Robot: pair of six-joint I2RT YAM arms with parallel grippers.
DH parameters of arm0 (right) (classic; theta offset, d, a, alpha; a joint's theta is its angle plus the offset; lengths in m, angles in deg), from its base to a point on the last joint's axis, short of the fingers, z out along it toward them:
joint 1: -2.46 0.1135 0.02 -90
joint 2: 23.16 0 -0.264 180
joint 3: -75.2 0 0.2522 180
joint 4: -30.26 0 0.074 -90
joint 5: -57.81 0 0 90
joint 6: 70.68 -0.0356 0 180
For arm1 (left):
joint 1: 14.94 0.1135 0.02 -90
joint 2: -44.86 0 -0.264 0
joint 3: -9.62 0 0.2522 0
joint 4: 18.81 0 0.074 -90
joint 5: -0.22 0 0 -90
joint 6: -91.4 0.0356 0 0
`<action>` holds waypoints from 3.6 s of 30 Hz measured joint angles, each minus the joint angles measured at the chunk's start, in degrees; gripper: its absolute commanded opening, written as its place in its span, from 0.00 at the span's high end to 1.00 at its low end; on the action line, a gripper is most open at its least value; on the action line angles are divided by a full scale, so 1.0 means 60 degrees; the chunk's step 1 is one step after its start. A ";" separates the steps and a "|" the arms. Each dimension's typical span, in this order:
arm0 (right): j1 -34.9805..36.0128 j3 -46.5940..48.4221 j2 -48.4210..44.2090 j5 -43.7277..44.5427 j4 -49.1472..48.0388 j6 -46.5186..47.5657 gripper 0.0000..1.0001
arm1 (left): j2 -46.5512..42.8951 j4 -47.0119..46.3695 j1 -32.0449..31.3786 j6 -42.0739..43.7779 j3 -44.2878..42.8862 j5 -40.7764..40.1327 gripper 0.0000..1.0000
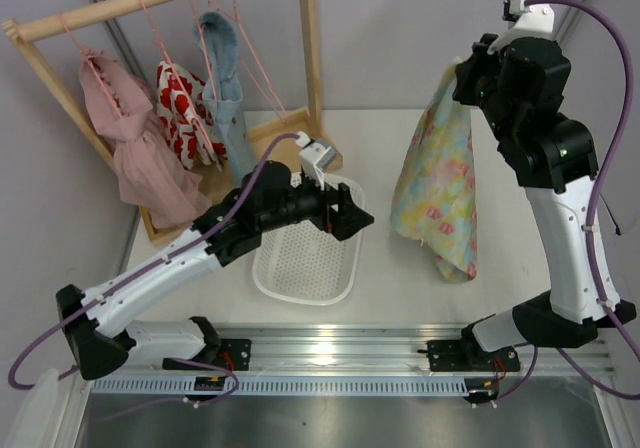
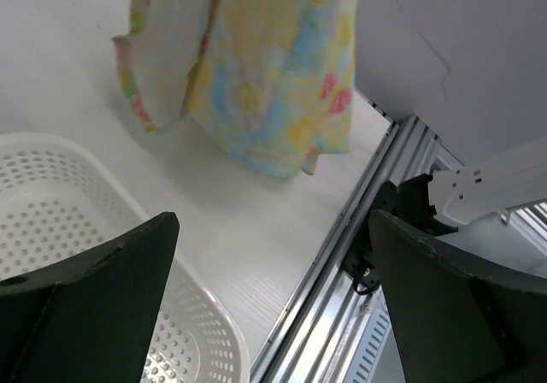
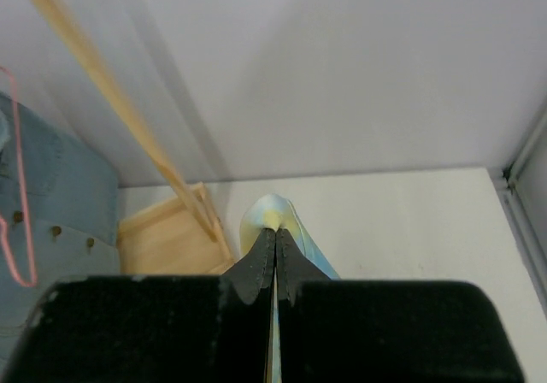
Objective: Place the skirt on the hanger
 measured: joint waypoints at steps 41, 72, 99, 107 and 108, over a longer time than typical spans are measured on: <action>-0.1905 -0.1439 -0.0841 -0.3555 0.0444 -0.1359 1.00 | 0.6073 -0.2798 -0.0415 0.3960 -0.2157 0.0313 0.75; -0.3920 0.0925 0.1694 -0.4357 -0.0379 -0.2146 1.00 | 0.3614 0.3472 -0.0291 0.4455 -0.8739 -0.1938 1.00; -0.7191 -0.2470 0.1355 -0.6124 -0.3734 -0.2262 1.00 | 0.7144 -0.2597 0.0885 0.6929 -0.6444 0.1519 1.00; -0.7428 -0.8353 -0.2481 -0.5304 -0.1698 -0.2106 1.00 | 0.6517 -0.2127 -0.1246 0.7093 -0.2124 0.1526 1.00; -0.7424 -0.8386 -0.3075 -0.5206 -0.1362 -0.2102 1.00 | 0.6280 -0.2036 -0.1570 0.7078 -0.1694 0.1504 1.00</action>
